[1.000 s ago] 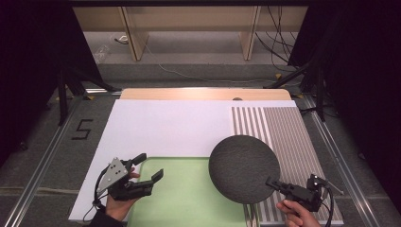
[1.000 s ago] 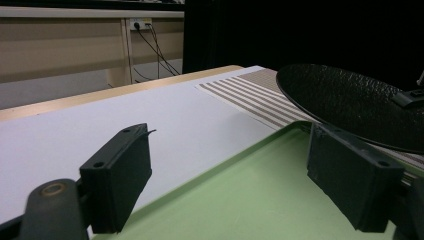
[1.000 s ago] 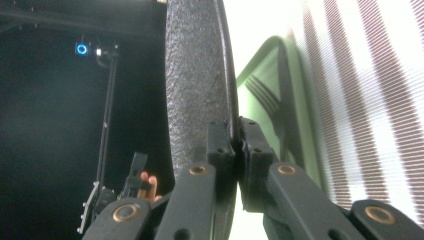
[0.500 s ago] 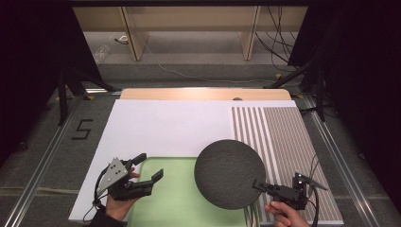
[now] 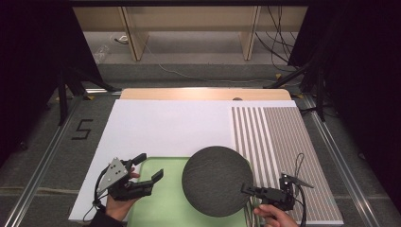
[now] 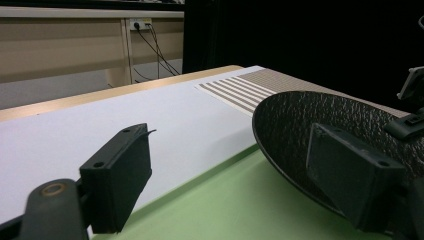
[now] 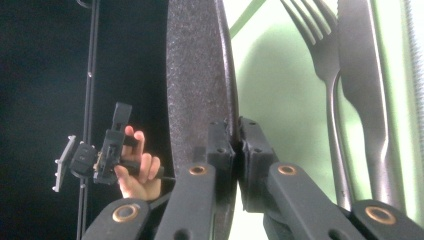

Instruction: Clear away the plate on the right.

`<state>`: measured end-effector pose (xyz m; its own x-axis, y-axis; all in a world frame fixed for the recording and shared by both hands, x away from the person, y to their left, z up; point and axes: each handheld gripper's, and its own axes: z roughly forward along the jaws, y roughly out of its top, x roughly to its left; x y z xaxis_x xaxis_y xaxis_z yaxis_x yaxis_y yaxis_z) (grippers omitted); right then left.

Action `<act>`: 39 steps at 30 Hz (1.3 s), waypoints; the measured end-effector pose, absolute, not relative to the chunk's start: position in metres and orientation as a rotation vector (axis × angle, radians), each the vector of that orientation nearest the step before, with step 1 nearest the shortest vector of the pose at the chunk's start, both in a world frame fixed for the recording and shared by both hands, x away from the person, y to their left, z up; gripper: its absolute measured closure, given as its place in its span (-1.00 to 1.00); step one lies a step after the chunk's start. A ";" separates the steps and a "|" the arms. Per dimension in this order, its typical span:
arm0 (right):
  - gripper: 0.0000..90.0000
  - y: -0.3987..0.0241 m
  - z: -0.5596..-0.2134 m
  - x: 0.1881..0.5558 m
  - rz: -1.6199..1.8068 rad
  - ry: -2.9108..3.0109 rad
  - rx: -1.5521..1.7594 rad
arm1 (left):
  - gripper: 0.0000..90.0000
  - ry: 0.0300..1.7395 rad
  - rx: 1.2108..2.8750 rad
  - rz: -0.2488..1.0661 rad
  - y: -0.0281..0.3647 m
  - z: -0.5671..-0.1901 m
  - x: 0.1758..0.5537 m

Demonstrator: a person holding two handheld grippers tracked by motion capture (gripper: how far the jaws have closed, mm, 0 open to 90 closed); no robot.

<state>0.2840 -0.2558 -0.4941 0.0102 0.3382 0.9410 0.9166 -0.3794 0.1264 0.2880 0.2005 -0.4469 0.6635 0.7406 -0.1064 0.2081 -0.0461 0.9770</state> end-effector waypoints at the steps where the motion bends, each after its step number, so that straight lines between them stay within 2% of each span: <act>1: 0.91 -0.255 -0.494 0.284 -1.373 -1.291 -1.747 | -0.61 0.800 1.595 0.515 0.200 -0.447 0.288; 39: 0.87 -0.210 -0.507 0.292 -1.228 -1.434 -1.728 | -0.61 0.798 1.597 0.513 0.201 -0.447 0.288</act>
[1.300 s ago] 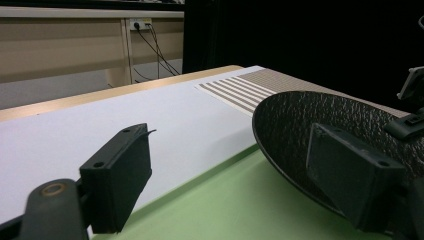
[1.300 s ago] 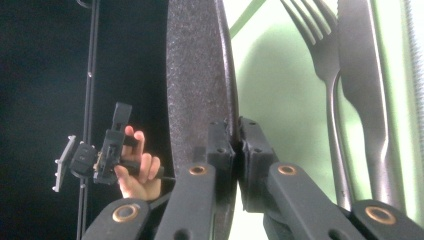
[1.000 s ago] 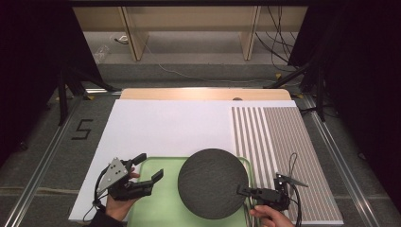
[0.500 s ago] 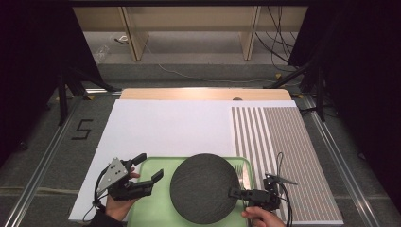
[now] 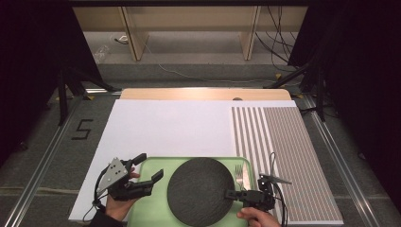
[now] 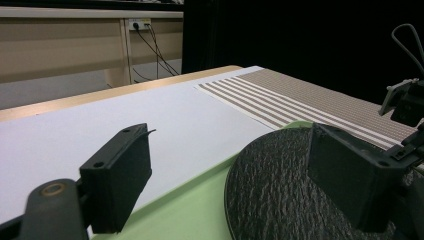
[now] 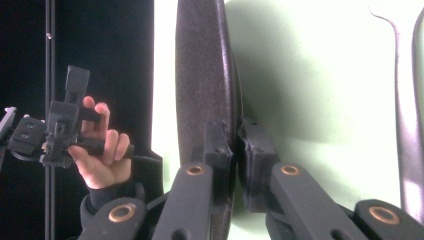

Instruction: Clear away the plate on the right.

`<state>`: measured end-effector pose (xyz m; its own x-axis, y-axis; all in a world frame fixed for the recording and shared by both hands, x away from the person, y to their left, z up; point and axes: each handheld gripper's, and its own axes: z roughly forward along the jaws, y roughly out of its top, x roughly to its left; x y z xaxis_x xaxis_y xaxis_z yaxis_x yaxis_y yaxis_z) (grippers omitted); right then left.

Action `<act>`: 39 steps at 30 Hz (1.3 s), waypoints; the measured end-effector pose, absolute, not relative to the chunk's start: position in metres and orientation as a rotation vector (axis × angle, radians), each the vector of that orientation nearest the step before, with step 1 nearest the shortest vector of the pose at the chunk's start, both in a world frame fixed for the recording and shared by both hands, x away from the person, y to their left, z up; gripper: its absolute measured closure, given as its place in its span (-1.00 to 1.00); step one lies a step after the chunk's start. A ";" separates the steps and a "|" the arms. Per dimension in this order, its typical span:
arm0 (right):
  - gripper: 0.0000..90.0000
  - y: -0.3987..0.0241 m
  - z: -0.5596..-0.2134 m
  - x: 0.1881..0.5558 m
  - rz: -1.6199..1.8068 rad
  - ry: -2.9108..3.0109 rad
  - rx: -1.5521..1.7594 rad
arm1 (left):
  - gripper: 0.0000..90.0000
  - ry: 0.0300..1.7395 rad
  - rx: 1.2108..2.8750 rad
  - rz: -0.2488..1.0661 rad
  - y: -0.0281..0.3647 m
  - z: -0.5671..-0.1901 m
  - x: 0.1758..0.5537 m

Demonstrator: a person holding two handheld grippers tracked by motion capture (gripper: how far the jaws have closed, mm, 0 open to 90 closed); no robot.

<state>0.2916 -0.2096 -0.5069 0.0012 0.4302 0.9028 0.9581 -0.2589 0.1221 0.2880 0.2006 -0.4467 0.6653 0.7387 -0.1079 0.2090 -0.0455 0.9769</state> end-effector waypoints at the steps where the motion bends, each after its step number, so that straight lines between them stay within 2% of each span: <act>1: 0.87 -0.209 -0.507 0.292 -1.230 -1.438 -1.725 | -0.61 0.798 1.597 0.512 0.201 -0.447 0.288; 16: 0.87 -0.206 -0.511 0.292 -1.175 -1.457 -1.734 | -0.61 0.798 1.599 0.512 0.200 -0.447 0.288; 20: 0.79 -0.206 -0.510 0.293 -1.151 -1.501 -1.737 | -0.61 0.797 1.599 0.512 0.200 -0.447 0.288; 33: 0.24 -0.196 -0.495 0.293 -1.053 -1.803 -1.687 | -0.61 0.798 1.595 0.513 0.201 -0.447 0.288; 39: 0.16 -0.198 -0.492 0.294 -1.041 -1.832 -1.690 | -0.61 0.799 1.596 0.512 0.201 -0.447 0.288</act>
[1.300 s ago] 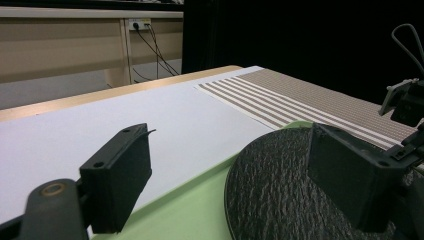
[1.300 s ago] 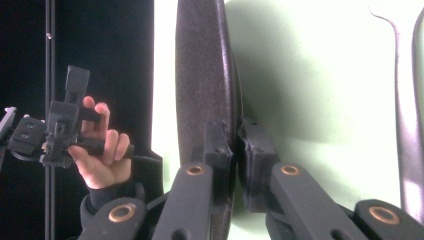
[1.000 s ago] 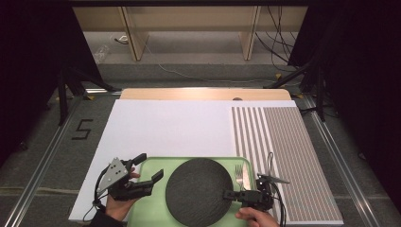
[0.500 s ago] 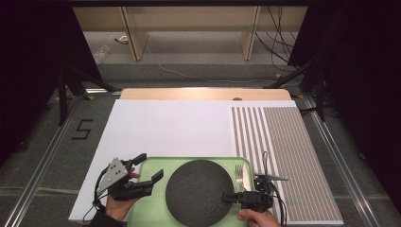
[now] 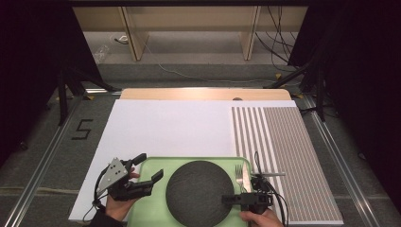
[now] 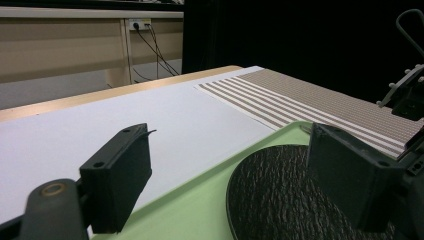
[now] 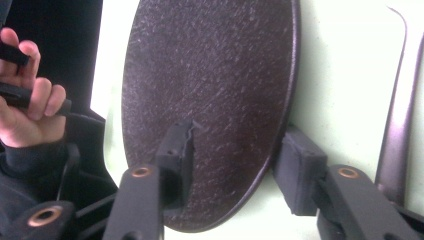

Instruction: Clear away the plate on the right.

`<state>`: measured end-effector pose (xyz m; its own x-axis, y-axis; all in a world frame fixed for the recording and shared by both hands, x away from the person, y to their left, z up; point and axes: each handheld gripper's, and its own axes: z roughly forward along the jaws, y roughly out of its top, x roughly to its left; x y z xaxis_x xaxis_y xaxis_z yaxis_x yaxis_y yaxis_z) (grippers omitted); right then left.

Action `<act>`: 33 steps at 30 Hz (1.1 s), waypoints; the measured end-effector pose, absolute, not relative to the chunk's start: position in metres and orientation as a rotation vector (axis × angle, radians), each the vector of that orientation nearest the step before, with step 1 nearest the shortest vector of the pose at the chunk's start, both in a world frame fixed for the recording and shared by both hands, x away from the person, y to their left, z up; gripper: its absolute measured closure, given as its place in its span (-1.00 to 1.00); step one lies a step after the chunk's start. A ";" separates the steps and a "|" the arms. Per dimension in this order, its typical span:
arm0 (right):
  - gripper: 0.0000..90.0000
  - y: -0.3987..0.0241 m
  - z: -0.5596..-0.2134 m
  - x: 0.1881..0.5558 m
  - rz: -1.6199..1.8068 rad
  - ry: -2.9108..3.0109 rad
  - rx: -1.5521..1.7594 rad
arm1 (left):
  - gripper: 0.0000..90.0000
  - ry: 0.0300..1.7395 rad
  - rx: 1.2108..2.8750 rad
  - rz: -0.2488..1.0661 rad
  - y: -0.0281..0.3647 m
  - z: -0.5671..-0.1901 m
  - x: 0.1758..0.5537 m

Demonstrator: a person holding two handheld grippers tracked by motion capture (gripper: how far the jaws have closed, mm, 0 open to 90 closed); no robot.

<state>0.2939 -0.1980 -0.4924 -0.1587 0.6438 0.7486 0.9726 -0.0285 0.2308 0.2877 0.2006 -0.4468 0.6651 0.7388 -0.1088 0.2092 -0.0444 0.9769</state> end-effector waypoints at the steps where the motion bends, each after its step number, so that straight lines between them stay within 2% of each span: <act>1: 0.13 -0.198 -0.492 0.294 -1.043 -1.840 -1.685 | -0.61 0.798 1.595 0.512 0.201 -0.447 0.288; 18: -0.12 -0.213 -0.461 0.295 -1.261 -2.111 -1.729 | -0.61 0.796 1.595 0.510 0.201 -0.447 0.288; 33: -0.24 -0.220 -0.443 0.293 -1.515 -2.277 -1.643 | -0.61 0.793 1.594 0.504 0.201 -0.447 0.288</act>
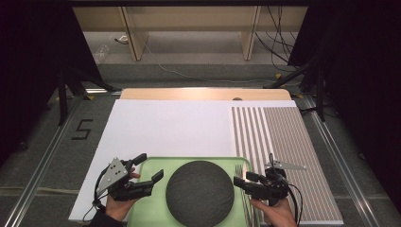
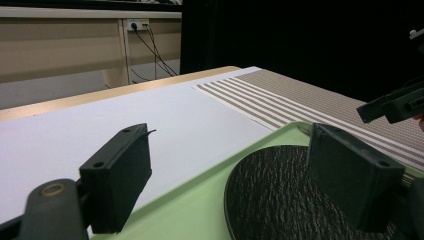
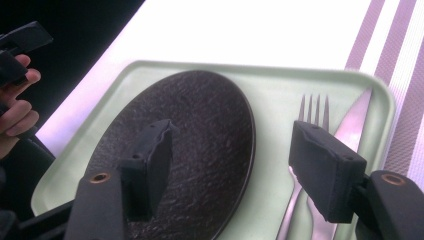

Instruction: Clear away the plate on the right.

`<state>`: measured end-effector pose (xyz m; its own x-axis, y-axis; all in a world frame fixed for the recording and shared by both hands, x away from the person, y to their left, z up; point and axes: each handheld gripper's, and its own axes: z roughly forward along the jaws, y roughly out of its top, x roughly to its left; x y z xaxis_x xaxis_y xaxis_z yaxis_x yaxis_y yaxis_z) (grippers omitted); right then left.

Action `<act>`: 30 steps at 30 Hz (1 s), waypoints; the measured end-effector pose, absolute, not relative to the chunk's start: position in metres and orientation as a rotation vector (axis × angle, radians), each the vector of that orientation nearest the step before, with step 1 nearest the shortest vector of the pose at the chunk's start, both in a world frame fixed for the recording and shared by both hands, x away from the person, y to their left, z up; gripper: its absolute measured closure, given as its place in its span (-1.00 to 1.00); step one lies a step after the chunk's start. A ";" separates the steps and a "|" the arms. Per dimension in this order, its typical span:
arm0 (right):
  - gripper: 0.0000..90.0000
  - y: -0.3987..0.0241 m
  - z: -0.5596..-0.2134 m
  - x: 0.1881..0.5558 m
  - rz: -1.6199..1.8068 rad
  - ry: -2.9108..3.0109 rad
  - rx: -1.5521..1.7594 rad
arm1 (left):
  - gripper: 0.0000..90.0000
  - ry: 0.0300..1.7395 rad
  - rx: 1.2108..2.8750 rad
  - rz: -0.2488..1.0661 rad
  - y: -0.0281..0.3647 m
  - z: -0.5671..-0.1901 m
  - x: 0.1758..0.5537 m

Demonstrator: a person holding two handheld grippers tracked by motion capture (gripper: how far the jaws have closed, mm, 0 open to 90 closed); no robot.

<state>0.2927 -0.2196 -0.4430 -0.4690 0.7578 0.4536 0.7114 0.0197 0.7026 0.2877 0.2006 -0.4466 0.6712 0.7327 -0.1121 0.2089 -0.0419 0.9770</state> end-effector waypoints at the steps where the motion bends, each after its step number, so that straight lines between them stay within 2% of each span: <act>1: -0.25 -0.220 -0.442 0.292 1.475 2.204 1.579 | -0.61 0.792 1.595 0.503 0.201 -0.447 0.288; 23: -0.40 -0.222 -0.430 0.285 1.520 2.121 1.313 | -0.61 0.782 1.597 0.494 0.200 -0.447 0.288; 30: -0.53 -0.221 -0.426 0.282 1.505 2.095 1.221 | -0.62 0.778 1.599 0.490 0.200 -0.447 0.288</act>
